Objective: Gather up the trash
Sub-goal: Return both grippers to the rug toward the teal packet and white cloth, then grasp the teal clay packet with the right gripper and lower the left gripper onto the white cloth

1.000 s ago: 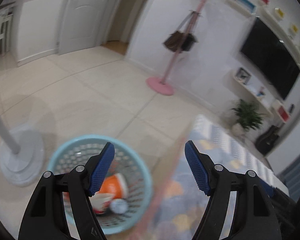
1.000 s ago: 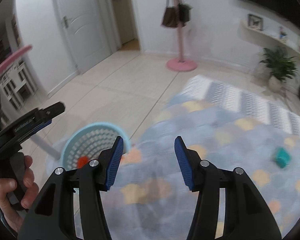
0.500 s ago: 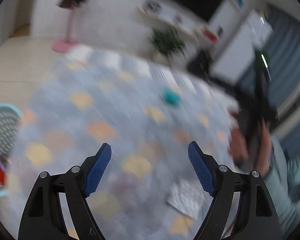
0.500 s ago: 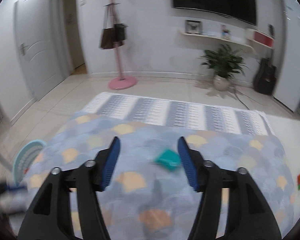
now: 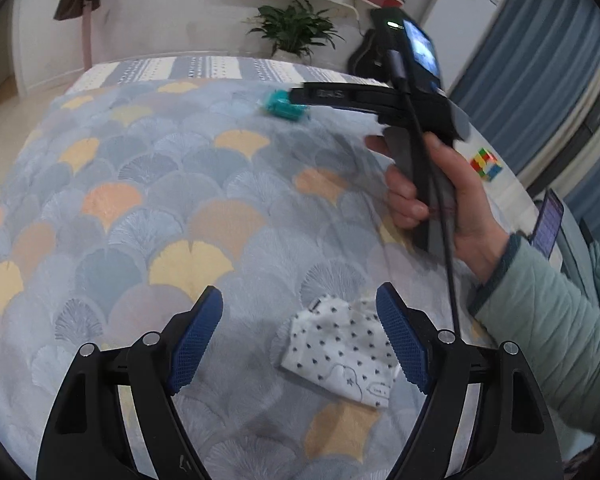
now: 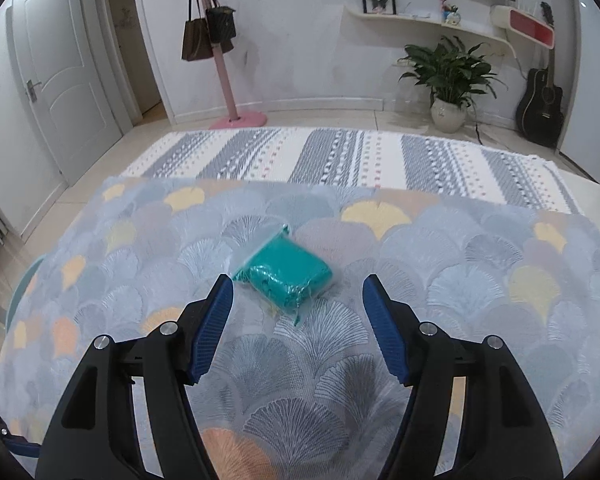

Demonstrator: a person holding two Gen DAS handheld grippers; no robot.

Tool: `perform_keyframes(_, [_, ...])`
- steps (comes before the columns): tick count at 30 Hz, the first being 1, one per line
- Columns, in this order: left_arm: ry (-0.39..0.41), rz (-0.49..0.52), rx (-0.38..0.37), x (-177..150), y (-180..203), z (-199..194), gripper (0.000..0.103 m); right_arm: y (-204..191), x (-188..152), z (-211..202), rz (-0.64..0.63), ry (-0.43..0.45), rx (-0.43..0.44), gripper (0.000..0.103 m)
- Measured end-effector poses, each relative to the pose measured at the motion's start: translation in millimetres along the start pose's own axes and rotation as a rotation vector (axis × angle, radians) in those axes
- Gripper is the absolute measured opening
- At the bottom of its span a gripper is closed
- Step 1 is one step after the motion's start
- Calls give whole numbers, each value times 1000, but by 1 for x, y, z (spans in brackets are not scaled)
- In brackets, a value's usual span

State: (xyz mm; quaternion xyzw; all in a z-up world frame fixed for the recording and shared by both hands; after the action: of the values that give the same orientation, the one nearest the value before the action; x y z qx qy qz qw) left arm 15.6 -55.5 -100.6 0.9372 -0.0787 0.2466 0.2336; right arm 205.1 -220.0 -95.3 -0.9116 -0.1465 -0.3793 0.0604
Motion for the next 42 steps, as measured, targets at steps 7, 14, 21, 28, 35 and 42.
perform_keyframes(7, [-21, 11, 9, -11, 7, 4, 77, -11, 14, 21, -120, -56, -60, 79])
perform_keyframes(14, [-39, 18, 11, -12, 6, 7, 77, -8, 9, 49, -138, -166, -48, 63])
perform_keyframes(21, [-88, 53, 12, -21, 16, 12, 77, 4, -2, 32, -52, -137, -4, 35])
perform_keyframes(28, [-138, 115, 46, -35, 29, 25, 78, 11, -43, -43, -2, -58, 15, 35])
perform_keyframes(35, [-134, 149, 108, -41, 46, 35, 79, 16, -74, -92, 61, -19, 19, 35])
perform_keyframes(42, [-154, 85, 47, -36, 55, 22, 79, 19, -92, -129, 95, 21, -16, 35])
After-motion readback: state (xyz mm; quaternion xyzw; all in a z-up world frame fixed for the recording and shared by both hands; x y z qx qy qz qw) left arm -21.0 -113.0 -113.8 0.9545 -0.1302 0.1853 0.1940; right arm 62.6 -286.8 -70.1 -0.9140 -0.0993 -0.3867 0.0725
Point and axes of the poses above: each gripper's, at about its wrist camera, not at the fingertips, and z roughly the way its jaws point, y to its right, x to its top, the point moved 4 cm from there along z, roughly the way its jaws point, and after that the axes turned 13 degrees about -z, right-handed, at the moved point
